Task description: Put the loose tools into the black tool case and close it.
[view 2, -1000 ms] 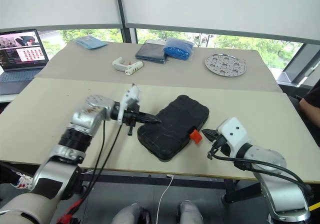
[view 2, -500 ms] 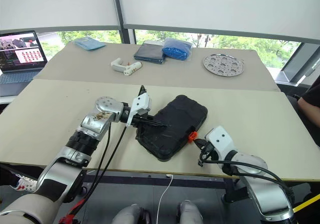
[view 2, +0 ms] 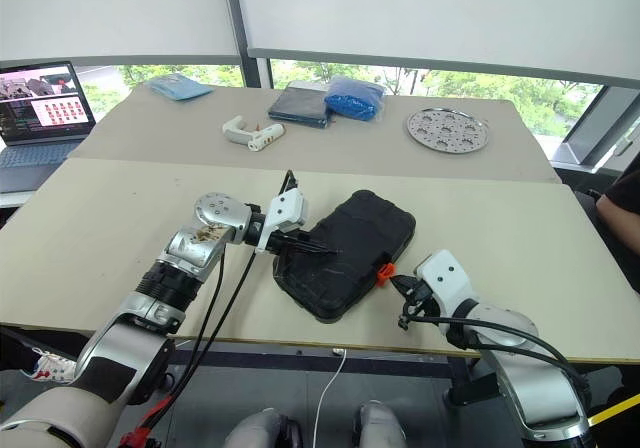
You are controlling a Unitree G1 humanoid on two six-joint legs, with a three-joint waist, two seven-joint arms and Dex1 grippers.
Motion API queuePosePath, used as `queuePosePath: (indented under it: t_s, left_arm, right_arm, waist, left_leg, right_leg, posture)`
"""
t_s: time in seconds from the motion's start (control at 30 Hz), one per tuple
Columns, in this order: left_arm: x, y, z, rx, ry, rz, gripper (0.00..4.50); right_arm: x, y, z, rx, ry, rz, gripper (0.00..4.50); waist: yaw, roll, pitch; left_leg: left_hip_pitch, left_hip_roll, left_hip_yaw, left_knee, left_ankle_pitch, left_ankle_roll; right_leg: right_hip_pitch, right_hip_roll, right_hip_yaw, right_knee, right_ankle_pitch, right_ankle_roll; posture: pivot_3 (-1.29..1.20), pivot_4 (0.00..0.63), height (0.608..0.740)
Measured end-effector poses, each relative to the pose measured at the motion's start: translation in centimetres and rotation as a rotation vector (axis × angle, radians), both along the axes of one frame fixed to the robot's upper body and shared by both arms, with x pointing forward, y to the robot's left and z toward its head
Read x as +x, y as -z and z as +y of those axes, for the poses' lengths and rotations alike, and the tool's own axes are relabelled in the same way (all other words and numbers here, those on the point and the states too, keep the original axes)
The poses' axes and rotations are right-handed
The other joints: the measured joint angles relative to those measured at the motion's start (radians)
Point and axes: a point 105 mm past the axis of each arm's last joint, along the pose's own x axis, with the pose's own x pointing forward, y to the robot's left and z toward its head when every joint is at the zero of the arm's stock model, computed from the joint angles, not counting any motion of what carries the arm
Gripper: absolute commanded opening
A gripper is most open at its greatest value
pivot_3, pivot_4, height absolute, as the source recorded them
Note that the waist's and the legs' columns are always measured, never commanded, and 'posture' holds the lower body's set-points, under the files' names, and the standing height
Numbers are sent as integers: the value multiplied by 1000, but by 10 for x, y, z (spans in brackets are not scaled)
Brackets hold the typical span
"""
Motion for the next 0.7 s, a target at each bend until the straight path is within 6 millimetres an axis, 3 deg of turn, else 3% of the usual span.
queuePosePath:
  t_s: [0.47,0.7]
  left_arm:
    - [5,3,-10,42,32,-83,73]
    - [11,4,-11,70,33,-142,73]
  right_arm:
    - [8,15,7,62,37,32,0]
    - [9,-6,5,31,24,-30,0]
  waist:
    - [-2,0,0]
    - [-7,0,-1]
  left_leg:
    - [0,0,0,0,0,0]
    - [1,1,0,0,0,0]
  right_leg:
    - [0,0,0,0,1,-1]
    - [0,0,1,0,3,-2]
  posture:
    - [0,150,718]
    - [0,150,718]
